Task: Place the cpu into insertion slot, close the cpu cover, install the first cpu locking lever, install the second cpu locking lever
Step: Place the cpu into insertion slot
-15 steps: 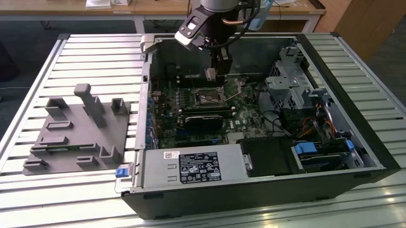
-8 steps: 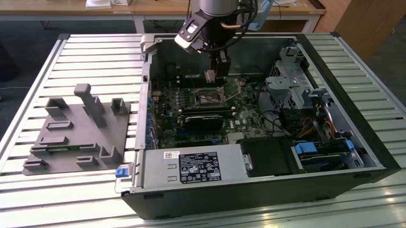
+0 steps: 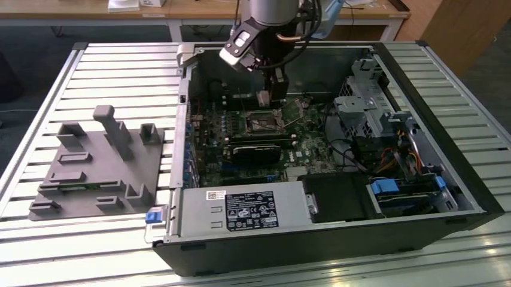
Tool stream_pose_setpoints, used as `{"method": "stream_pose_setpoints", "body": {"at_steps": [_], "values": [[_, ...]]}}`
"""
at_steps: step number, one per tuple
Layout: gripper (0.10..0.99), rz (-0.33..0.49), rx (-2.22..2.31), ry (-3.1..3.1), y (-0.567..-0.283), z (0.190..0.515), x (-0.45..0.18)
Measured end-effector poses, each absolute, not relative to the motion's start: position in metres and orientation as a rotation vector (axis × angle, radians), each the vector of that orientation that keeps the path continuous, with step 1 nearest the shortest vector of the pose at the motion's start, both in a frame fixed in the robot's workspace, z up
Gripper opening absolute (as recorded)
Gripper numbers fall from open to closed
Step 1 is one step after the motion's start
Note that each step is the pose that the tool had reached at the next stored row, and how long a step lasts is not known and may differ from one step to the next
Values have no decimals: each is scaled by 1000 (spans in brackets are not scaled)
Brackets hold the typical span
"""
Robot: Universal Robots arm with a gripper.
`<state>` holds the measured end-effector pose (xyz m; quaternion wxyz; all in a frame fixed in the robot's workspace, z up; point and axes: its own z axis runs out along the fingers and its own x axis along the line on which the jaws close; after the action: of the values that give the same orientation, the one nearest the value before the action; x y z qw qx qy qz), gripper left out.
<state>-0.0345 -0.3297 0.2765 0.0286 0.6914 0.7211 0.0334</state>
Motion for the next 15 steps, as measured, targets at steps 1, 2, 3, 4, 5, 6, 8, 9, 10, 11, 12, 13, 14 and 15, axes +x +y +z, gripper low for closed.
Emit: {"method": "stream_pose_setpoints", "body": {"at_steps": [1,2,3,4,5,6,8,9,10,11,12,13,14,15], "values": [[541,103,2133,2225,-330,276,-34],[541,103,2133,2225,-330,276,-35],[541,103,2133,2225,-330,276,-35],[541,103,2133,2225,-330,276,-35],[541,103,2134,2225,-330,276,-35],[541,103,2134,2225,-330,276,-34],[541,103,2134,2225,-330,275,-34],[541,103,2134,2225,-330,275,-34],[541,103,2134,2225,-330,274,-34],[541,103,2134,2225,-330,274,-34],[541,103,2134,2225,-330,273,-34],[541,103,2134,2225,-330,272,-34],[541,103,2134,2225,-330,271,-34],[541,103,2134,2225,-330,270,-34]]}}
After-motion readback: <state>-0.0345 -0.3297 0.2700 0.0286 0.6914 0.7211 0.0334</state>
